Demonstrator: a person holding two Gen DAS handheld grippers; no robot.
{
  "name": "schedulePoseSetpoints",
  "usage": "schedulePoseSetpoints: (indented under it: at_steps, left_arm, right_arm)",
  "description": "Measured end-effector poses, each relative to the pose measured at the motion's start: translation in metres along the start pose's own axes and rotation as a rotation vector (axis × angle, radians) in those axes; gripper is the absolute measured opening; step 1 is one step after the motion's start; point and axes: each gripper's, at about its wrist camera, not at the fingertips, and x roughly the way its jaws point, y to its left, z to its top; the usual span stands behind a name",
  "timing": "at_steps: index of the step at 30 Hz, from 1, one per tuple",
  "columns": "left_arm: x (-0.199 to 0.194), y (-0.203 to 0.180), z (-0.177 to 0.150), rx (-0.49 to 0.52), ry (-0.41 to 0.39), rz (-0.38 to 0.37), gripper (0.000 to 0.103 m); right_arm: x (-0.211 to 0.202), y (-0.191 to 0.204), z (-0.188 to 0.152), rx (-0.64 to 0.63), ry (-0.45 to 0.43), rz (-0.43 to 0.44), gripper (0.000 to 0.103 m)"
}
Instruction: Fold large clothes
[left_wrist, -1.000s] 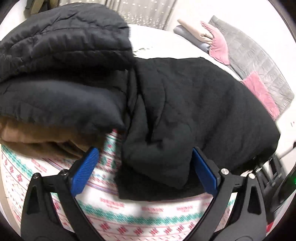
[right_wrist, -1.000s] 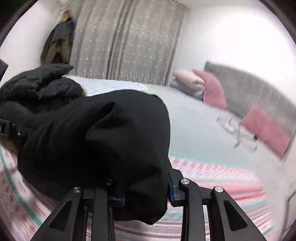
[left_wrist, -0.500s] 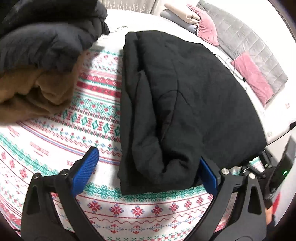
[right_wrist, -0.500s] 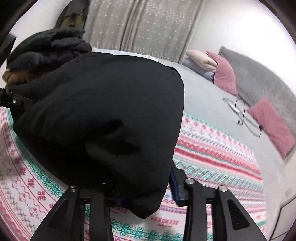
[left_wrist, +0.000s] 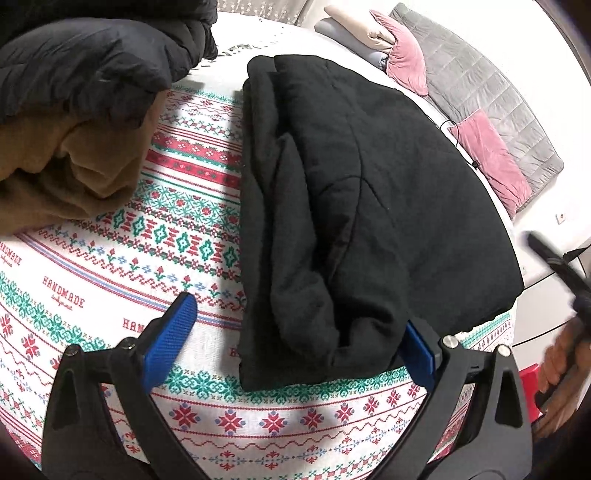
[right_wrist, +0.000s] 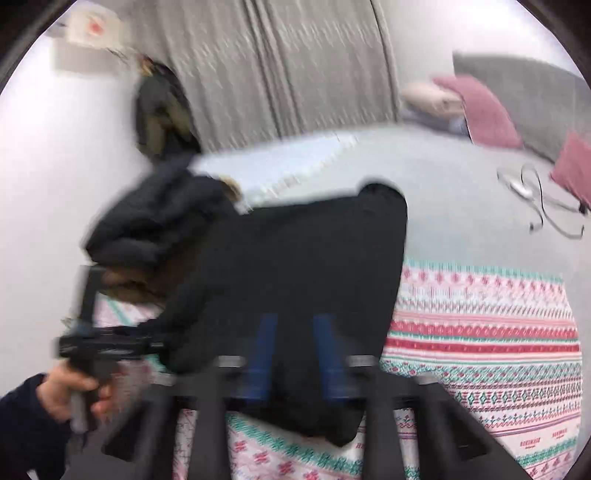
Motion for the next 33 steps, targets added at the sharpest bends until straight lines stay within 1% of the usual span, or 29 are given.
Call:
schedulePoseSetpoints:
  at_steps: [1, 4, 6, 8, 9, 10, 12, 13, 14, 16, 18, 19, 20, 22, 23, 25, 26, 30, 33]
  left_arm:
    - [0.001, 0.000, 0.001, 0.004, -0.002, 0.017, 0.100]
    - [0.003, 0.003, 0.005, 0.005, 0.001, 0.016, 0.100]
    - [0.005, 0.009, 0.006, -0.017, 0.023, -0.017, 0.100]
    - [0.003, 0.014, 0.009, -0.047, 0.046, -0.049, 0.099]
    - [0.001, 0.016, 0.011, -0.058, 0.047, -0.054, 0.099]
    - [-0.004, 0.019, 0.014, -0.069, 0.040, -0.057, 0.099]
    - [-0.012, 0.018, 0.019, -0.071, 0.032, -0.058, 0.099]
    - [-0.019, 0.018, 0.021, -0.070, 0.018, -0.057, 0.099]
    - [-0.031, 0.016, 0.025, -0.065, -0.020, -0.050, 0.099]
    - [-0.049, 0.012, 0.031, -0.052, -0.076, -0.043, 0.099]
    - [-0.060, 0.008, 0.038, -0.049, -0.118, -0.080, 0.099]
    - [-0.062, 0.005, 0.043, -0.049, -0.125, -0.097, 0.099]
    - [-0.059, 0.002, 0.047, -0.043, -0.120, -0.108, 0.099]
    - [-0.043, -0.011, 0.059, -0.015, -0.059, -0.131, 0.099]
    - [-0.037, -0.015, 0.063, -0.009, -0.046, -0.134, 0.099]
    - [-0.023, -0.017, 0.074, -0.006, -0.047, -0.102, 0.099]
    - [-0.011, -0.015, 0.078, -0.012, -0.037, -0.067, 0.099]
    - [0.029, 0.006, 0.075, -0.063, 0.037, 0.010, 0.098]
    - [0.044, 0.027, 0.067, -0.161, 0.063, -0.069, 0.099]
  right_arm:
    - [0.023, 0.001, -0.001, 0.002, 0.066, -0.015, 0.011]
    - [0.044, -0.001, -0.004, 0.037, 0.086, -0.044, 0.011]
    - [0.052, 0.006, -0.013, 0.045, 0.090, -0.079, 0.011]
    - [0.061, 0.017, -0.019, -0.024, 0.115, -0.151, 0.011]
    - [0.062, 0.019, -0.021, -0.043, 0.121, -0.168, 0.011]
    - [0.069, 0.022, -0.023, -0.054, 0.131, -0.167, 0.011]
    - [0.083, 0.018, -0.023, -0.014, 0.142, -0.124, 0.011]
    - [0.088, 0.014, -0.025, 0.013, 0.138, -0.096, 0.011]
    - [0.091, 0.014, -0.028, 0.016, 0.135, -0.090, 0.011]
    - [0.093, 0.016, -0.030, 0.008, 0.124, -0.107, 0.011]
    - [0.094, 0.017, -0.029, -0.003, 0.127, -0.119, 0.011]
    - [0.093, 0.017, -0.028, 0.003, 0.130, -0.114, 0.011]
    - [0.093, 0.017, -0.029, 0.006, 0.130, -0.109, 0.011]
    - [0.093, 0.016, -0.029, 0.016, 0.126, -0.097, 0.011]
    - [0.093, 0.013, -0.028, 0.013, 0.125, -0.098, 0.011]
    - [0.090, 0.016, -0.030, 0.002, 0.126, -0.100, 0.011]
    - [0.091, 0.014, -0.031, 0.005, 0.124, -0.095, 0.011]
    - [0.093, 0.014, -0.031, -0.001, 0.120, -0.100, 0.011]
    - [0.093, 0.017, -0.028, -0.010, 0.130, -0.115, 0.011]
